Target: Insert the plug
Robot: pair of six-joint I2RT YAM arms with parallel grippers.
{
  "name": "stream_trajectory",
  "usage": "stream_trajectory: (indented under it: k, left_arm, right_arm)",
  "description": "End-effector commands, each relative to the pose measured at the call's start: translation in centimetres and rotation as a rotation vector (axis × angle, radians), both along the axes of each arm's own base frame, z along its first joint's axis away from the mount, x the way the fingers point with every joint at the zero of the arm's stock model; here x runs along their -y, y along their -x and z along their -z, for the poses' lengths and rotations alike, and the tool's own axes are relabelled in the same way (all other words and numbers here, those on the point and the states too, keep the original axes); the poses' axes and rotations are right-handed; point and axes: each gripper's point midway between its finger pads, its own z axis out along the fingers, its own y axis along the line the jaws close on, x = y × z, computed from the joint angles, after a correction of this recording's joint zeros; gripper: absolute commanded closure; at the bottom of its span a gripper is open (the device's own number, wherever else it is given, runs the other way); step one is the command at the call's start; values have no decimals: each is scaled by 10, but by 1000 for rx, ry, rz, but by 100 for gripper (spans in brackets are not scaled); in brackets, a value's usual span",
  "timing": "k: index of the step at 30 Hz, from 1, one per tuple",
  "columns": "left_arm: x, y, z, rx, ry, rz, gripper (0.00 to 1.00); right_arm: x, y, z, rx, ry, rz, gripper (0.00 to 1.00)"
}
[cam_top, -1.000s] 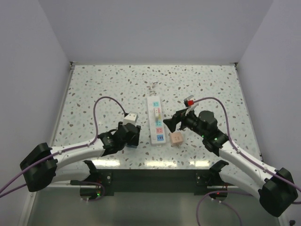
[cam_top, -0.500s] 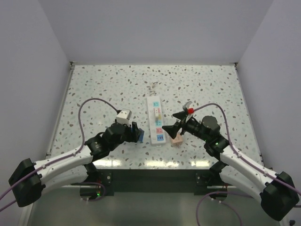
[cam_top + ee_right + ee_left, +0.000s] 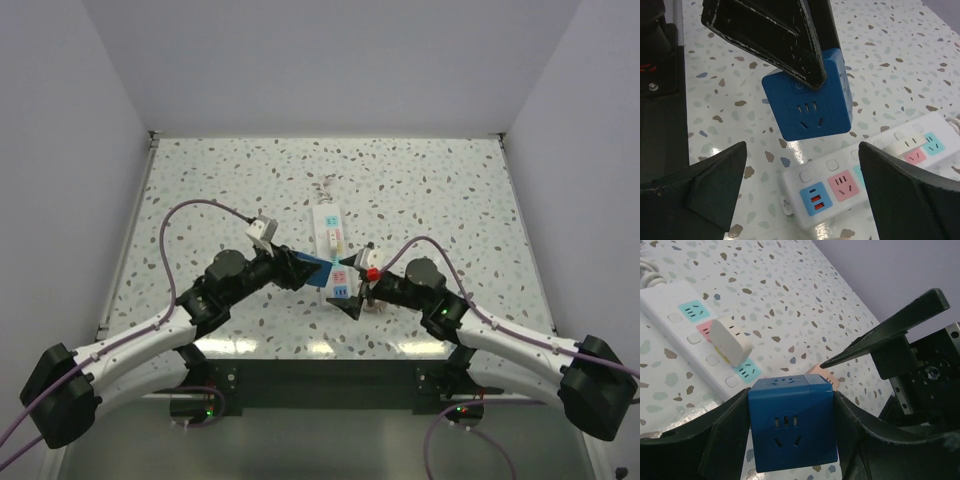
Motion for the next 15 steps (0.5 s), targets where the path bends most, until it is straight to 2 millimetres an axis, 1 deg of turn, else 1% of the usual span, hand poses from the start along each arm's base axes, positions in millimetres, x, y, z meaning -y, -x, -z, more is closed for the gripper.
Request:
stream_trajectory:
  k: [1, 3, 5, 8, 10, 11, 12, 13, 15]
  left_arm:
    - [16, 4, -47, 91, 141, 86, 100]
    - [16, 2, -47, 85, 147, 76, 100]
    - [16, 0, -45, 76, 149, 70, 100]
    - [18, 1, -45, 67, 152, 81, 100]
    - [18, 1, -44, 57, 154, 82, 100]
    - [19, 1, -44, 50, 164, 81, 100]
    - [19, 0, -45, 48, 169, 83, 100]
    - [20, 0, -43, 35, 174, 86, 100]
    - [22, 1, -47, 39, 195, 97, 100]
  right_arm:
    - [-10, -16, -37, 173, -47, 20, 4]
    - [-13, -16, -38, 208, -40, 15, 4]
    - [-16, -16, -42, 236, -46, 16, 4]
    - [-22, -17, -46, 270, -32, 11, 4]
    - [-26, -19, -42, 276, -10, 10, 4]
    - [-30, -18, -45, 290, -8, 4, 4]
    - [-33, -20, -40, 286, 9, 9, 4]
    - [-38, -18, -43, 294, 11, 1, 4]
    - [-43, -18, -41, 304, 29, -3, 5]
